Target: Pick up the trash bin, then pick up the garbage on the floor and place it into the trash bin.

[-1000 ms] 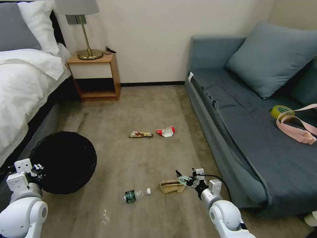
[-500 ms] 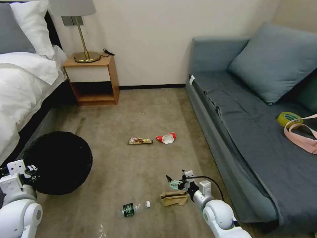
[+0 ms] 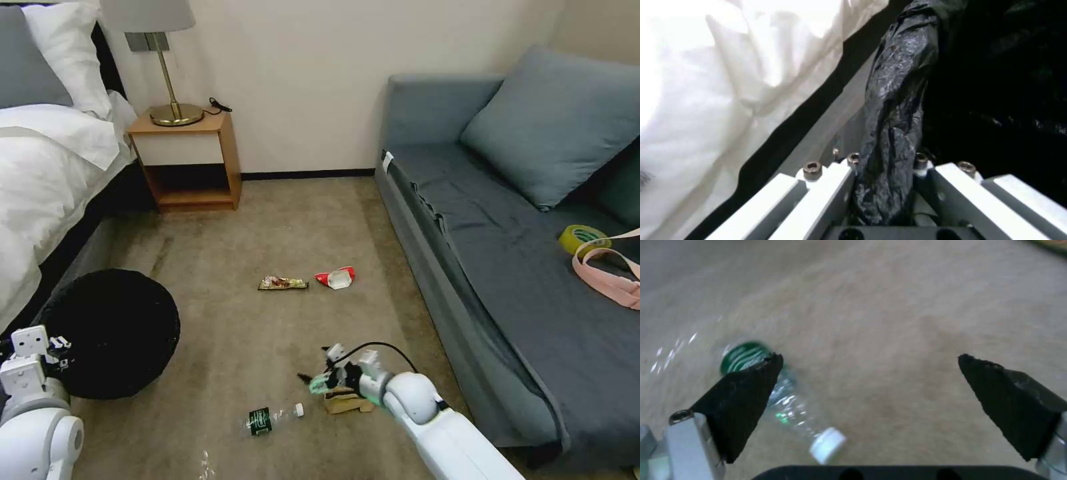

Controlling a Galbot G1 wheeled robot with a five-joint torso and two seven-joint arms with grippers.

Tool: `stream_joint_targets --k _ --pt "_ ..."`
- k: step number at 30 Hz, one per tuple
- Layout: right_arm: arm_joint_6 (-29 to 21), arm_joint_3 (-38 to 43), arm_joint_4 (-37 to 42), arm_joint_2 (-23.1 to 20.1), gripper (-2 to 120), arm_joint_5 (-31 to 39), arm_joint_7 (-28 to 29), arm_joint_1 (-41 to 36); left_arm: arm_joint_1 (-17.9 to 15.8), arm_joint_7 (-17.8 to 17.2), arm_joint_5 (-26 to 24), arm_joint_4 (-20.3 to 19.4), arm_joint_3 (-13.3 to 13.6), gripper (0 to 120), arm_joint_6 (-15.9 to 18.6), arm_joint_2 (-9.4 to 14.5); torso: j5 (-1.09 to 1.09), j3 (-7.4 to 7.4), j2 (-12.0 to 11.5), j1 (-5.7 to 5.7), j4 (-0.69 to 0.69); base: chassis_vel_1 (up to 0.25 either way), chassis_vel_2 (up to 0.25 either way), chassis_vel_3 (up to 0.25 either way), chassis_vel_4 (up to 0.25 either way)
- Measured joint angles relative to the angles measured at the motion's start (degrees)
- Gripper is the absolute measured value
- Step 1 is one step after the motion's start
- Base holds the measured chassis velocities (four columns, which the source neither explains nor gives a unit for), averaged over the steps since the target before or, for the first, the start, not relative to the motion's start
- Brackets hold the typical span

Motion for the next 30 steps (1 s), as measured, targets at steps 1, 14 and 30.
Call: stream_joint_targets --k 1,14,30 --pt "0.02 -2.32 -1.07 0.00 100 0.28 -0.14 1.25 0.02 0.00 0.00 -0.34 0.17 2 0.57 -0.01 -0.01 0.00 0.00 0.00 0.00 0.000 0.000 0.000 0.000" --pt "2.77 -19.82 -11.47 2.87 100 -1.78 -3.77 13.34 -0.76 -0.48 0.35 -2.39 0.19 2 2.68 0.32 0.00 0.00 0.00 0.00 0.00 0.000 0.000 0.000 0.000" --pt "6.56 -24.53 -21.51 8.37 100 -6.05 -3.82 12.68 0.16 -0.22 1.48 -1.63 0.53 2 0.50 -0.80 -0.01 0.00 0.00 0.00 -0.01 0.000 0.000 0.000 0.000"
